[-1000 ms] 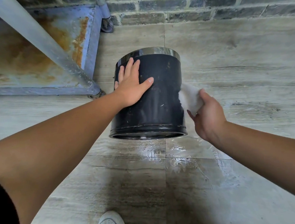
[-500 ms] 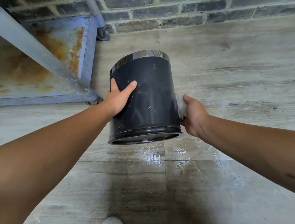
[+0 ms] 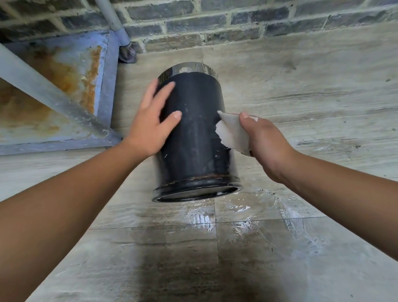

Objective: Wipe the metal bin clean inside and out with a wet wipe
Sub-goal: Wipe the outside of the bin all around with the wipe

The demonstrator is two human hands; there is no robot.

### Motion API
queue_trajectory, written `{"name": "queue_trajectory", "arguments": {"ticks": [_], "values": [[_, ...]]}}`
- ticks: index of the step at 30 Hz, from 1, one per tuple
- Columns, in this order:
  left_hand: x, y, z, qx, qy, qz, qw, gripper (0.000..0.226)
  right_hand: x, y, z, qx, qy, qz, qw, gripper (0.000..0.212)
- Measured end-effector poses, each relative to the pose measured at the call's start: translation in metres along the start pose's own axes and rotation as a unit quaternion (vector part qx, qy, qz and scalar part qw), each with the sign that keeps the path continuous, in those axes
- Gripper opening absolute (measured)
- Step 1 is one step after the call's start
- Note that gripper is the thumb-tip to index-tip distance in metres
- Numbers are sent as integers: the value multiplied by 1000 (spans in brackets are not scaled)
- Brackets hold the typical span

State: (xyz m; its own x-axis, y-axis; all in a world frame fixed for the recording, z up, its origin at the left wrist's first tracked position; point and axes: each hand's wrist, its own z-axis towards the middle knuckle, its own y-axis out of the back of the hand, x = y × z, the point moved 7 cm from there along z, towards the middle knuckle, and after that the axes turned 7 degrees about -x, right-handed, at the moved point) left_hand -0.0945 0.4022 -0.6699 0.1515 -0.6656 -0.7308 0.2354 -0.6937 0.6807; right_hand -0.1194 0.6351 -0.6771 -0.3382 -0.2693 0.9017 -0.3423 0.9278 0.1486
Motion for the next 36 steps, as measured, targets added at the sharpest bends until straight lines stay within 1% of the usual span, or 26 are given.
{"name": "queue_trajectory", "arguments": {"ticks": [1, 2, 4, 6, 8, 10, 12, 13, 15, 16, 19, 20, 23, 28, 31, 32, 33, 34, 35, 36], "values": [[-18, -3, 1, 32, -64, 25, 997, 65, -1, -2, 0, 7, 0, 10, 1000, 40], [-33, -8, -1, 60, -108, 57, 991, 64, -3, -4, -1, 17, 1, 18, 1000, 38], [-45, -18, -7, 106, -147, 146, 973, 59, -4, -10, -2, 45, 14, 30, 998, 36], [-46, -17, -9, 131, -147, 183, 963, 54, -1, -12, -3, 50, 16, 57, 997, 36], [-42, -10, -10, 137, -135, 175, 966, 51, 3, -5, 2, 11, 14, 103, 995, 36], [-40, -5, -12, 131, -133, 163, 969, 46, 14, 8, 7, -42, 68, 121, 989, 36], [-38, -2, -13, 125, -126, 142, 974, 43, 25, 7, 2, -53, 151, 72, 984, 40], [-37, 0, -12, 123, -122, 129, 976, 42, 24, -3, -2, -39, 179, 19, 983, 43], [-35, 3, -11, 121, -114, 108, 980, 41, 9, -34, -14, 16, 204, -66, 977, 46], [-35, 4, -11, 118, -113, 103, 981, 41, 2, -51, -22, 42, 217, -85, 972, 45], [-33, 6, -13, 106, -121, 100, 982, 39, -4, -76, -38, 73, 257, -90, 959, 43], [-33, 7, -13, 104, -123, 100, 982, 38, -2, -79, -41, 86, 287, -107, 948, 43], [-29, 9, -13, 102, -122, 110, 981, 41, 5, -90, -58, 137, 384, -196, 892, 45], [-31, 3, -13, 118, -125, 142, 975, 43, 5, -97, -85, 186, 485, -310, 797, 45], [-33, 2, -13, 125, -127, 157, 971, 46, 10, -95, -96, 209, 508, -320, 772, 42], [-33, 3, -13, 126, -129, 161, 970, 47, 12, -95, -100, 224, 510, -310, 771, 40], [-33, 5, -13, 127, -130, 165, 969, 47, 12, -95, -103, 245, 500, -288, 779, 39], [-32, 7, -12, 127, -130, 166, 969, 47, 13, -93, -104, 267, 475, -244, 803, 37], [-32, 9, -11, 122, -128, 164, 971, 45, 16, -88, -103, 280, 426, -168, 844, 35], [-32, 10, -10, 111, -120, 160, 974, 43, 19, -80, -95, 275, 350, -71, 893, 34]]}}
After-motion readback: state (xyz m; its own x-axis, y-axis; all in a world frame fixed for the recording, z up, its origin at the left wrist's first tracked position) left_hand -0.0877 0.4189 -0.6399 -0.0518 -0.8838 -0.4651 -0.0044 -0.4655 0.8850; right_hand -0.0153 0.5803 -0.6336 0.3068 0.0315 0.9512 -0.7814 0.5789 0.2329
